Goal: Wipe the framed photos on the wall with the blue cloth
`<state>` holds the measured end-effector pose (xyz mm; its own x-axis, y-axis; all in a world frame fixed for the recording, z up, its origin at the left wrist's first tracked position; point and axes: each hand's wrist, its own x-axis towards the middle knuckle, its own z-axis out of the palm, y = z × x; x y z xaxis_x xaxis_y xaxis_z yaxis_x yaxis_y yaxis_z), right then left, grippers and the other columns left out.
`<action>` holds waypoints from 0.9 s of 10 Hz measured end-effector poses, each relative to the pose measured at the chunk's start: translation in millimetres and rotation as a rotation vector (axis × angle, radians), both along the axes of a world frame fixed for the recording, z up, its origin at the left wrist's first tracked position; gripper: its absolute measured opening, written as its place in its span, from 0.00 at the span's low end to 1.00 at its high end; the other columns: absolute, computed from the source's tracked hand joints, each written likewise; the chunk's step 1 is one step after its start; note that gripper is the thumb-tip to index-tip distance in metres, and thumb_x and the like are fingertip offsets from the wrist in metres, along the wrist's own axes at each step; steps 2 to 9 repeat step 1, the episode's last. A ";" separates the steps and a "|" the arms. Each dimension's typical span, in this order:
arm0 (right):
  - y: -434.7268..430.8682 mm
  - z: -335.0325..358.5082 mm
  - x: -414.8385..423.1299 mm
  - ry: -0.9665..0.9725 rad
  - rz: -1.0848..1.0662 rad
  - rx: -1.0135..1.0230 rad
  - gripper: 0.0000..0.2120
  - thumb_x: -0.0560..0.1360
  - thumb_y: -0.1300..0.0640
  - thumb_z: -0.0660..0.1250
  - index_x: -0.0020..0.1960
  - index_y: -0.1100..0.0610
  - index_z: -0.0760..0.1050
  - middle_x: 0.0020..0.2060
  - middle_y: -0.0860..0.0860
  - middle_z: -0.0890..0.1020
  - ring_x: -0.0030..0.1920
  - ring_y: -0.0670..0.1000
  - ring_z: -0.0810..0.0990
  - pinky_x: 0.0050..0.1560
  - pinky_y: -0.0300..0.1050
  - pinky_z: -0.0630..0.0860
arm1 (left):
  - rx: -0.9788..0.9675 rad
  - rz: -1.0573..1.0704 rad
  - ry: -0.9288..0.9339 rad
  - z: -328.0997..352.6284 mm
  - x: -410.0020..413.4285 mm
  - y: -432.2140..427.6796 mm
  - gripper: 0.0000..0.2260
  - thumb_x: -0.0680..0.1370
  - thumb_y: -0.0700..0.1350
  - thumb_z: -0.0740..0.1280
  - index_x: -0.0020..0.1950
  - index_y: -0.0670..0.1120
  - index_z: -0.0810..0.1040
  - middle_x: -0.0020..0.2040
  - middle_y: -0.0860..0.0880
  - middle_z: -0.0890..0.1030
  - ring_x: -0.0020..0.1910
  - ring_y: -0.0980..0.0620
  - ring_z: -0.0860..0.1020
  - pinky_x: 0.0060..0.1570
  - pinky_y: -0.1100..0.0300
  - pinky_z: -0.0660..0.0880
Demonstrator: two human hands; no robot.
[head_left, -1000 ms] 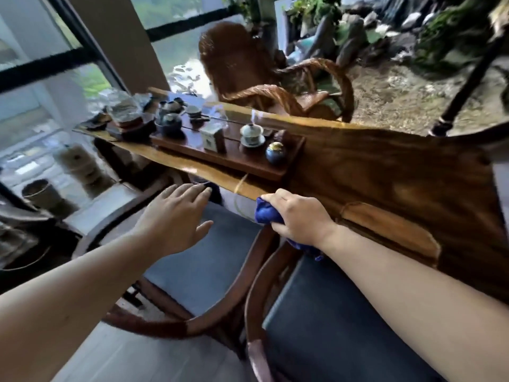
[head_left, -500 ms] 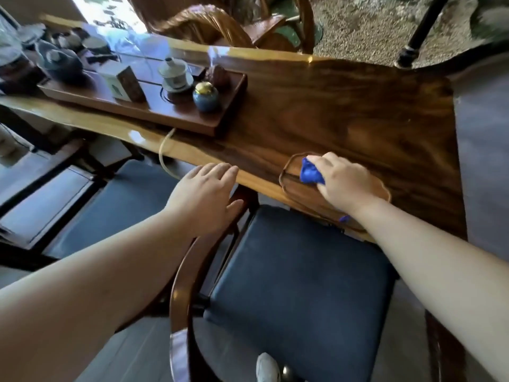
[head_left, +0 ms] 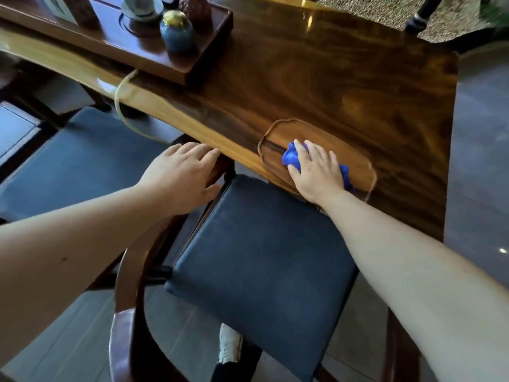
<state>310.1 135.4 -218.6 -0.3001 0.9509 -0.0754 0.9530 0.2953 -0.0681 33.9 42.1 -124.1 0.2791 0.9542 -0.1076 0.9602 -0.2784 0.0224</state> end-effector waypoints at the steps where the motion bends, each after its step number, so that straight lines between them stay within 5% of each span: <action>1: 0.6 15.3 -5.8 -0.018 0.004 -0.126 0.36 0.76 0.35 0.49 0.77 0.50 0.42 0.77 0.59 0.49 0.76 0.59 0.47 0.71 0.64 0.44 | -0.006 0.027 0.051 3.1 -5.2 -4.3 0.33 0.76 0.60 0.61 0.75 0.43 0.61 0.73 0.43 0.68 0.72 0.43 0.64 0.71 0.48 0.60; 9: 0.6 15.3 -5.8 -0.018 0.004 -0.126 0.36 0.76 0.35 0.49 0.77 0.50 0.42 0.77 0.59 0.49 0.76 0.59 0.47 0.71 0.64 0.44 | -0.006 0.027 0.051 3.1 -5.2 -4.3 0.33 0.76 0.60 0.61 0.75 0.43 0.61 0.73 0.43 0.68 0.72 0.43 0.64 0.71 0.48 0.60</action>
